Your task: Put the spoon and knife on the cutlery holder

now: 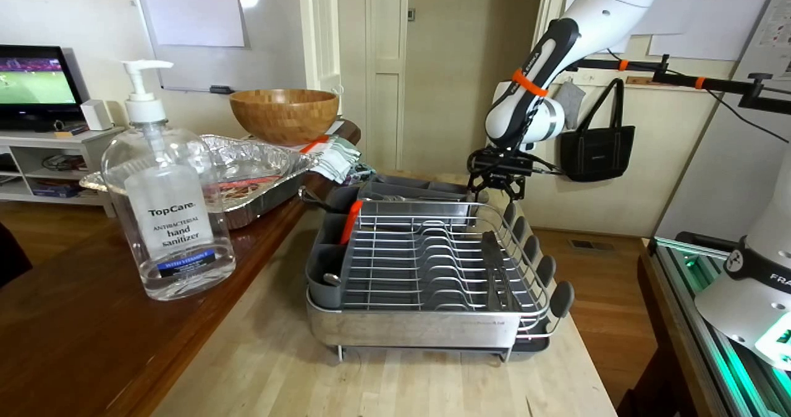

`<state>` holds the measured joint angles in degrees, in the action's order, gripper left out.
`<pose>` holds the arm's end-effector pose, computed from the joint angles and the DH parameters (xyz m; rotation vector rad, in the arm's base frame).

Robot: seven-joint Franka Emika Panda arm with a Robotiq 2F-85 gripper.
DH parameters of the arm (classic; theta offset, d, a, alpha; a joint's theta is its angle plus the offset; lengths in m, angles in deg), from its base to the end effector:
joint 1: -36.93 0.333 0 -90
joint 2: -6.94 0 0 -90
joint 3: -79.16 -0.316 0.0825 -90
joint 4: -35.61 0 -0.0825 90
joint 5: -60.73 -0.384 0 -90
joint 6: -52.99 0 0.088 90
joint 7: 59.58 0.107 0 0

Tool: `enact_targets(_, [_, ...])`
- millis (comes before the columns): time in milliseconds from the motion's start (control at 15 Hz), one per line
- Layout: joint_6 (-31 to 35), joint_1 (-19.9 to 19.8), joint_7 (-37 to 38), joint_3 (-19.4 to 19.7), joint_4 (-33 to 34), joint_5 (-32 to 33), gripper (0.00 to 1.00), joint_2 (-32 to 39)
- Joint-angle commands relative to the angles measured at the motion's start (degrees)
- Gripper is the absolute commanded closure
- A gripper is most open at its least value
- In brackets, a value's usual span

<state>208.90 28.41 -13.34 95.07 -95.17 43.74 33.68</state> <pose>0.4715 -0.2338 0.1556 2.3217 -2.1126 0.0077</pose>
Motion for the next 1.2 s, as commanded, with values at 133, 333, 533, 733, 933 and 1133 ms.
enact_targets(133, [2.06, -1.05, 0.28, -0.54, 1.61, -2.09, 0.0, 2.83])
enact_targets(333, [0.74, -1.32, 0.94, -0.04, 3.09, -2.23, 0.0, 4.39])
enact_targets(533, [-1.01, -0.91, 1.77, 0.83, 4.15, -1.4, 0.13, 5.78])
enact_targets(733, [-1.71, -0.63, 2.1, 1.27, 4.65, -1.03, 0.36, 5.75])
enact_targets(933, [-1.97, -0.45, 2.56, 1.63, 4.93, -0.8, 0.62, 5.47])
enact_targets(1133, [-1.74, -0.17, 2.95, 1.98, 4.84, -0.56, 0.84, 4.99])
